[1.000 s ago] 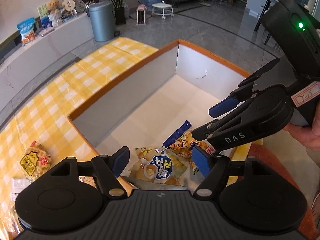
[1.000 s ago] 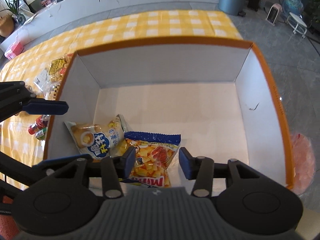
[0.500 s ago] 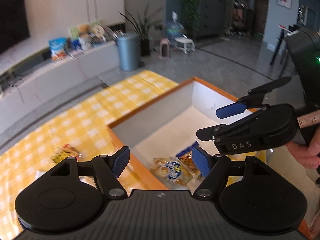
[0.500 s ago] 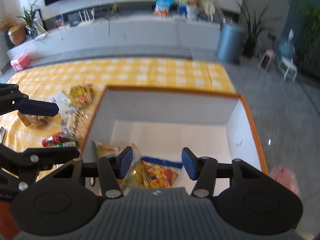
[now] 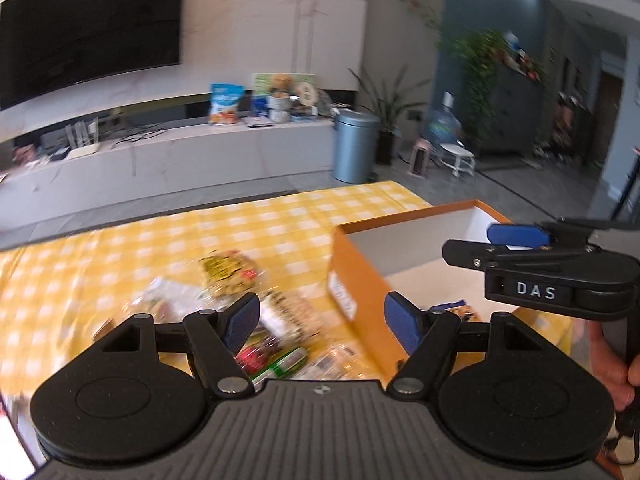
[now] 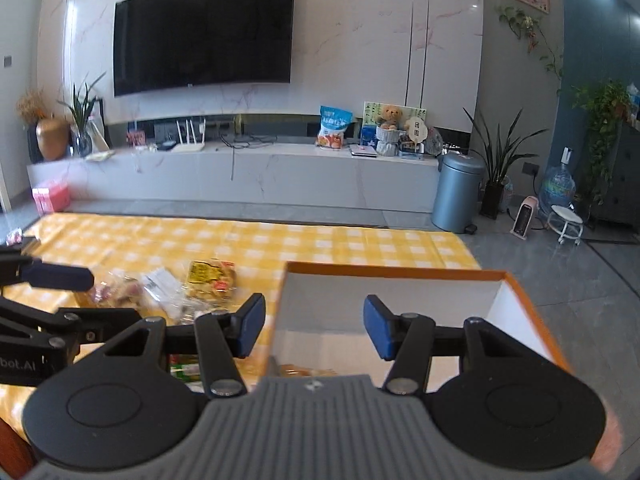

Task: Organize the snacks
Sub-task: 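Withdraw both tools from the box back toward the snack pile, then grasp the clear egg-snack pack with the left gripper and lift it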

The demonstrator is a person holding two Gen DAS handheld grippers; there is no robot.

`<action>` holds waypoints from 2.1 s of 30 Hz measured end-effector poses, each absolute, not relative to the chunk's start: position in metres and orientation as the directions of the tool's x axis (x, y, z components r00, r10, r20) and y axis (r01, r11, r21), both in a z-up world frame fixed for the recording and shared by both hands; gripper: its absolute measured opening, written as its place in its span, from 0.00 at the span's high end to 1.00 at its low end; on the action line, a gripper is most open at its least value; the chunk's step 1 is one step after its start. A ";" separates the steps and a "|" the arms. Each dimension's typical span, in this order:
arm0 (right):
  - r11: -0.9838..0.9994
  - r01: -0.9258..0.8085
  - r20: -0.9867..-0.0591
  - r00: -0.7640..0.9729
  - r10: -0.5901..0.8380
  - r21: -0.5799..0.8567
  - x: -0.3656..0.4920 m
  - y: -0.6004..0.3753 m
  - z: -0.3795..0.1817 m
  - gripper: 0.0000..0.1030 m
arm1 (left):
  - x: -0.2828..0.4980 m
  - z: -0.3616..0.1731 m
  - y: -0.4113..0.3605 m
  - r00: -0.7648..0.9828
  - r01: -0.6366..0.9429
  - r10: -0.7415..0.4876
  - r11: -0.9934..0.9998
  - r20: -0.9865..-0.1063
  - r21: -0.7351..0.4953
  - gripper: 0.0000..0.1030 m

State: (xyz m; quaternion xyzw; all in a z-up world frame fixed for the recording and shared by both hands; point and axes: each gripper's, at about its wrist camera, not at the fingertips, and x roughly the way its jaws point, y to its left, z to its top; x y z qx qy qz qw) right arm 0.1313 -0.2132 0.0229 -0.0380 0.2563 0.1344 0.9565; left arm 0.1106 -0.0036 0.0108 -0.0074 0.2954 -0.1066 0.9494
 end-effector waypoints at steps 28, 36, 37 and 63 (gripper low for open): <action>0.932 -0.358 -0.653 0.694 0.304 0.054 0.121 -0.124 -0.071 0.48 | 0.087 -0.065 0.068 0.754 0.118 -0.199 0.979 -0.626 -0.169 0.22; 0.954 -0.299 -0.688 0.688 0.231 0.021 0.119 -0.128 -0.087 0.70 | 0.100 -0.082 0.043 0.696 0.293 -0.294 0.949 -0.655 -0.115 0.24; 0.959 -0.281 -0.700 0.678 0.224 0.036 0.120 -0.131 -0.091 0.73 | 0.102 -0.085 0.039 0.686 0.319 -0.307 0.942 -0.659 -0.107 0.24; 0.950 -0.046 -0.806 0.517 0.288 0.310 0.155 -0.166 -0.125 0.67 | 0.167 -0.129 -0.015 0.533 0.623 -0.339 0.777 -0.776 0.088 0.21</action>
